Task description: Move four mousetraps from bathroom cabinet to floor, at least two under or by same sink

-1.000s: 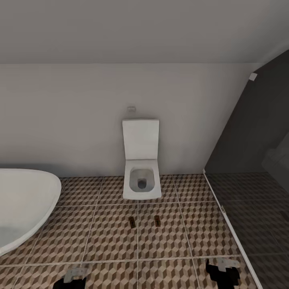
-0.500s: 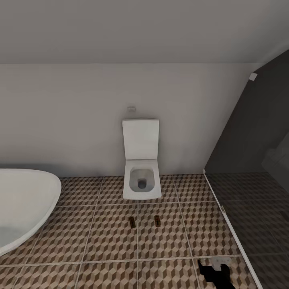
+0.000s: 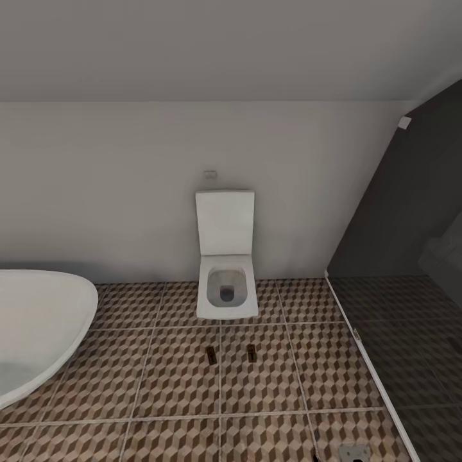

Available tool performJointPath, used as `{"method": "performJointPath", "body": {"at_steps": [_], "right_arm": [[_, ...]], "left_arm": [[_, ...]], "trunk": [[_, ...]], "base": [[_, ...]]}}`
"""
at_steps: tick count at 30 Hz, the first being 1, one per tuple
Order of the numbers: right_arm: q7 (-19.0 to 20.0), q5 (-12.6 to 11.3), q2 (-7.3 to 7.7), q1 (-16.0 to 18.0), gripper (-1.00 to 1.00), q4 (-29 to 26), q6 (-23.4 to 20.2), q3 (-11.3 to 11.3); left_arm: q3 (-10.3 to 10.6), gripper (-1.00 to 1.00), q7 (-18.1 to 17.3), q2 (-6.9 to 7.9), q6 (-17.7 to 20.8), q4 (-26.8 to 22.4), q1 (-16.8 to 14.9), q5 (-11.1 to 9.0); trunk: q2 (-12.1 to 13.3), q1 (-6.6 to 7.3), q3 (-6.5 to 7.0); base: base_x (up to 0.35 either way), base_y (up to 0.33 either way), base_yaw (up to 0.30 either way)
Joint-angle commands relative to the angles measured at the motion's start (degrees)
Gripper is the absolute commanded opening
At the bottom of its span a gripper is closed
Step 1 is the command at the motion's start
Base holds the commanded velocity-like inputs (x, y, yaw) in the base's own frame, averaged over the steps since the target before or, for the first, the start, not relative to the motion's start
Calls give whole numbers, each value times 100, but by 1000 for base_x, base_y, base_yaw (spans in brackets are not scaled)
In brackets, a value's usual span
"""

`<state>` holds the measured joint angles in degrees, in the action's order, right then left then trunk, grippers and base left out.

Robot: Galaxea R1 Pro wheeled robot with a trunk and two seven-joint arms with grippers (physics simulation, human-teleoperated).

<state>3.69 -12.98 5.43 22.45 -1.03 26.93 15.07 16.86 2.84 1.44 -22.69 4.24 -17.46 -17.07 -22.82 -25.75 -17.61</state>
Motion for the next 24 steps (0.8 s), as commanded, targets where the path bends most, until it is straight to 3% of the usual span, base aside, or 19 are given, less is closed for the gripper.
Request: {"method": "performJointPath", "body": {"at_steps": [1, 8, 13, 18, 20, 24], "right_arm": [[42, -62, -6, -35, 100, 6, 19, 23], [-16, -75, -105, -212, 100, 6, -25, 22], [-177, -175, -62, -239, 100, 10, -63, 15], [-556, -538, 88, -271, 100, 14, -84, 13], [-789, -807, 130, -284, 100, 14, -87, 13], [-989, -1046, 148, -328, 100, 13, -90, 16]], "left_arm": [[47, 100, 18, -14, -34, 18, -7, -21], [28, 100, 39, -51, -39, -15, 2, -20], [18, 100, 136, -47, -42, -26, 4, -23], [2, 100, 502, -25, -46, -45, 5, -32], [1, 100, 778, -14, -55, -68, 5, -35], [11, 100, 1044, -7, -65, -116, 6, -40]], "trunk": [[-10, -3, -9], [-10, -3, -9], [-10, -3, -9], [-10, -3, -9], [-10, -3, -9], [-10, -3, -9]], "base": [[0, 0, 0], [0, 0, 0], [0, 0, 0], [0, 0, 0], [0, 0, 0], [0, 0, 0]]}}
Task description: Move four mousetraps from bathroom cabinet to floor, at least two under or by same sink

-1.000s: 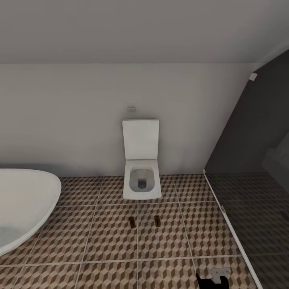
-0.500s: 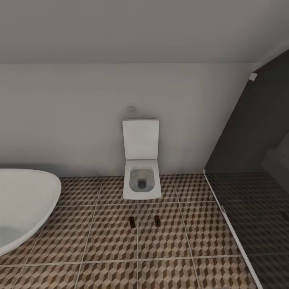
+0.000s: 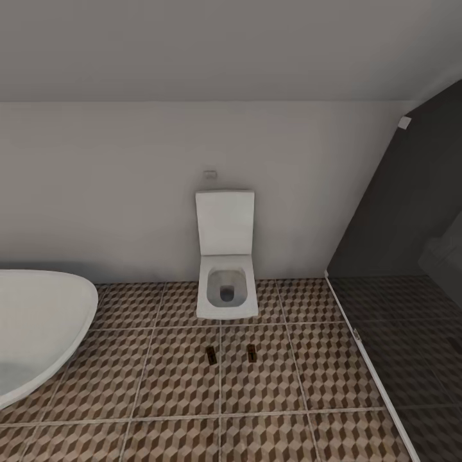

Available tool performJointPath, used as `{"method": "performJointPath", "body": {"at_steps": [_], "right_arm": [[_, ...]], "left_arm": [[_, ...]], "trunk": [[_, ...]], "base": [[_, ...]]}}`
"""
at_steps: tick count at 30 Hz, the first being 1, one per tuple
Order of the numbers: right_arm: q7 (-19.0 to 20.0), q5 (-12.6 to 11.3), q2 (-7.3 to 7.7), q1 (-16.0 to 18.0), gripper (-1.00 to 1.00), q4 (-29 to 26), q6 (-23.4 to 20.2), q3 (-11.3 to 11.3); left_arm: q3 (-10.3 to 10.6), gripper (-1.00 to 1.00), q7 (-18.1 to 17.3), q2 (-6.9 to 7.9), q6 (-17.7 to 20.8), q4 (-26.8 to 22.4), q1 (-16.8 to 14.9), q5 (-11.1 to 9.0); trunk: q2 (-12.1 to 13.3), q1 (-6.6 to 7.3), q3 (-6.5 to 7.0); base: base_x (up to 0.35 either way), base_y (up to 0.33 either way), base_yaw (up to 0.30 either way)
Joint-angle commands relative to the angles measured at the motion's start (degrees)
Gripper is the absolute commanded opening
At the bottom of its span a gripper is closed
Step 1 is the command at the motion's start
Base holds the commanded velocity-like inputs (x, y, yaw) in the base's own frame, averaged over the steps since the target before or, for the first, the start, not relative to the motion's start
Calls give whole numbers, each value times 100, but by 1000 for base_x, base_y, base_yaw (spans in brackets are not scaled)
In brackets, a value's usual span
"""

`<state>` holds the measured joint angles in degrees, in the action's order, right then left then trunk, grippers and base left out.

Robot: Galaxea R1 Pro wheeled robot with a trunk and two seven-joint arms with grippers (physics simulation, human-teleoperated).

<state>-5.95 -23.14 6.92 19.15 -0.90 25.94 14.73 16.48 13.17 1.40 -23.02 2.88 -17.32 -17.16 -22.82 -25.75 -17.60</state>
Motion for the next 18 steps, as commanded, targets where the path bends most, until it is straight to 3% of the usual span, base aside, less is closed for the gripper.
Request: {"method": "performJointPath", "body": {"at_steps": [1, 13, 18], "right_arm": [[-40, -53, -5, -5, 100, -1, 9, 52], [-96, -136, -381, -41, 100, -7, -82, 56], [-103, -137, -431, -42, 100, -7, -150, 56]], "left_arm": [[51, 100, 37, -2, -32, 15, -8, -30], [60, 100, 137, -11, -29, 7, -8, -33], [64, 100, 140, -15, -28, 21, -8, -33]], "trunk": [[-10, -3, -9], [-10, -3, -9], [-10, -3, -9]], "base": [[0, 0, 0], [0, 0, 0], [0, 0, 0]]}}
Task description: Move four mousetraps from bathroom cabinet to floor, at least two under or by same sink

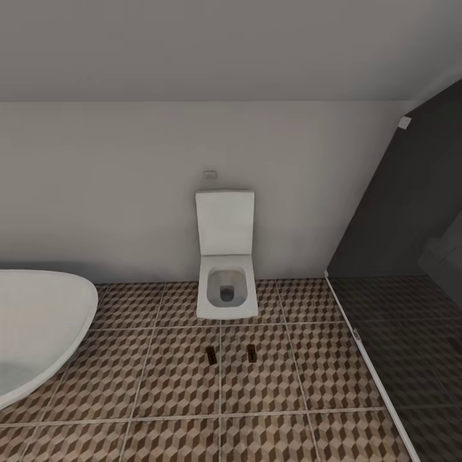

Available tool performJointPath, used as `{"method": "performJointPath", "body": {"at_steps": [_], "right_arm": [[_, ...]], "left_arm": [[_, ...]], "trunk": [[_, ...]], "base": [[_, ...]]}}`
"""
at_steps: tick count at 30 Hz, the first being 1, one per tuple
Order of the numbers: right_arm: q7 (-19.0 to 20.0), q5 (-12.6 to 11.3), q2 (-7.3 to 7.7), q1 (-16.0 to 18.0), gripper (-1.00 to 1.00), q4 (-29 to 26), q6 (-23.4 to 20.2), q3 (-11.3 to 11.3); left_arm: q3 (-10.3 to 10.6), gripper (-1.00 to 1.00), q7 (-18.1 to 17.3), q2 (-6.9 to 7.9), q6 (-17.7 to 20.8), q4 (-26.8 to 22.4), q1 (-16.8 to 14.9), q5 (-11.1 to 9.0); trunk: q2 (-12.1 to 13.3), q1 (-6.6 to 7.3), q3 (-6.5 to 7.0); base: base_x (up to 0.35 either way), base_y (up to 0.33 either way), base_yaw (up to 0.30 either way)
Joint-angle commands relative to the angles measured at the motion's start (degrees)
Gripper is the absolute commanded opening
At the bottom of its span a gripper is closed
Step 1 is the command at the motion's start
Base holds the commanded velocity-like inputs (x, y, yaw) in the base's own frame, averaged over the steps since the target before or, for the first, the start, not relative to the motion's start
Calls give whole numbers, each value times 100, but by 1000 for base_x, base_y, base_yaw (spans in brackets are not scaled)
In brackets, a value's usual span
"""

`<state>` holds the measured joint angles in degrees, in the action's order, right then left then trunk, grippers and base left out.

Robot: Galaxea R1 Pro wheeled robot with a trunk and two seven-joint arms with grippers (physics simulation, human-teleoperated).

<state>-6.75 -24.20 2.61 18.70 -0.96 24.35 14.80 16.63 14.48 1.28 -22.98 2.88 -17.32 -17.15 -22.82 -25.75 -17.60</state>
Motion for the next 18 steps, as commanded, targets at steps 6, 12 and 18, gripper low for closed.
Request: {"method": "performJointPath", "body": {"at_steps": [6, 12, 18], "right_arm": [[-32, -32, -19, 2, 100, -2, -24, 47], [-36, -32, -22, 2, 100, -7, -32, 48], [-39, -32, -22, 2, 100, -9, -35, 49]], "left_arm": [[50, 100, 8, -3, -31, 33, -8, -34], [51, 100, -5, -4, -31, 42, -8, -34], [51, 100, -24, 1, -31, 57, -8, -32]], "trunk": [[-10, -3, -9], [-10, -3, -9], [-10, -3, -9]], "base": [[0, 0, 0], [0, 0, 0], [0, 0, 0]]}}
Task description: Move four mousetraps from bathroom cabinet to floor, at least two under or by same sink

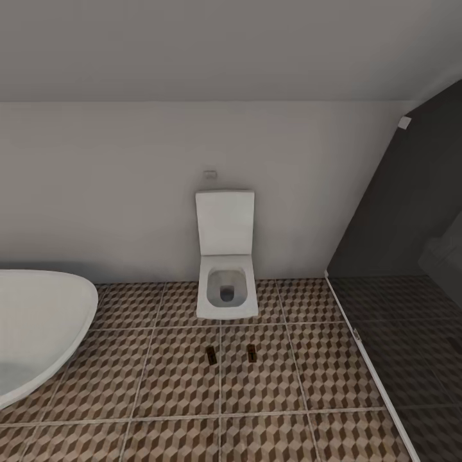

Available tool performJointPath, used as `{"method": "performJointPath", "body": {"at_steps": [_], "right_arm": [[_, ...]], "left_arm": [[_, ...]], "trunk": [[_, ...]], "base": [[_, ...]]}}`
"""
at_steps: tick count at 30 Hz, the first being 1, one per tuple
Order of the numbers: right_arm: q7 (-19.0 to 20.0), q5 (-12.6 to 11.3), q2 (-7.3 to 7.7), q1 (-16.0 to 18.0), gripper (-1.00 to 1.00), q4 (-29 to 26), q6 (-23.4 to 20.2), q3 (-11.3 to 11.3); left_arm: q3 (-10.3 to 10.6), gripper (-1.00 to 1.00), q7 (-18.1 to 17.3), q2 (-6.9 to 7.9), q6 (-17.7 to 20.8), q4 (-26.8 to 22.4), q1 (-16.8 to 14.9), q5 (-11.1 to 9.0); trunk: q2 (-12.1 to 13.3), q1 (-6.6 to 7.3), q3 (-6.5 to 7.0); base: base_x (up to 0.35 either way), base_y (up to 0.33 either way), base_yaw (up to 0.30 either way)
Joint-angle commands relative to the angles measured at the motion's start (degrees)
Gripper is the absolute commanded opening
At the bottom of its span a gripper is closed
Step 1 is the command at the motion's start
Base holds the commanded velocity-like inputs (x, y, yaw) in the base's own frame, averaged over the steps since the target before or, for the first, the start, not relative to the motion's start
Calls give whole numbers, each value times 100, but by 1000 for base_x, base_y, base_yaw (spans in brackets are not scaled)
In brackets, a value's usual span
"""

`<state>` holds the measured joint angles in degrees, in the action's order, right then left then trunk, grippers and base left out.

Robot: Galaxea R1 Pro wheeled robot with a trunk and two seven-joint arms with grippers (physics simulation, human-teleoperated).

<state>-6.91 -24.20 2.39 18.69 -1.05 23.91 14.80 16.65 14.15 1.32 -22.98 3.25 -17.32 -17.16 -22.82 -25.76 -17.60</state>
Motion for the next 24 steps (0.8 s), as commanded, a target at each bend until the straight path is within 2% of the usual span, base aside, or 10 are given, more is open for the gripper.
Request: {"method": "performJointPath", "body": {"at_steps": [1, 12, 20, 24], "right_arm": [[-22, -32, 1, 3, 100, 0, 9, 48], [-8, -45, -28, 3, 100, -25, 22, 49], [-1, -49, -150, 1, 100, -22, 20, 44], [-1, -46, -167, 0, 100, -24, 20, 42]], "left_arm": [[49, 100, 8, -1, -31, 21, -8, -32], [49, 100, 1, 16, -31, 72, -8, -25], [49, 100, 0, 17, -18, 86, -8, -24], [49, 100, 0, 17, -11, 87, -8, -26]], "trunk": [[-10, -3, -9], [-10, -3, -9], [-10, -3, -9], [-10, -3, -9]], "base": [[0, 0, 0], [0, 0, 0], [0, 0, 0], [0, 0, 0]]}}
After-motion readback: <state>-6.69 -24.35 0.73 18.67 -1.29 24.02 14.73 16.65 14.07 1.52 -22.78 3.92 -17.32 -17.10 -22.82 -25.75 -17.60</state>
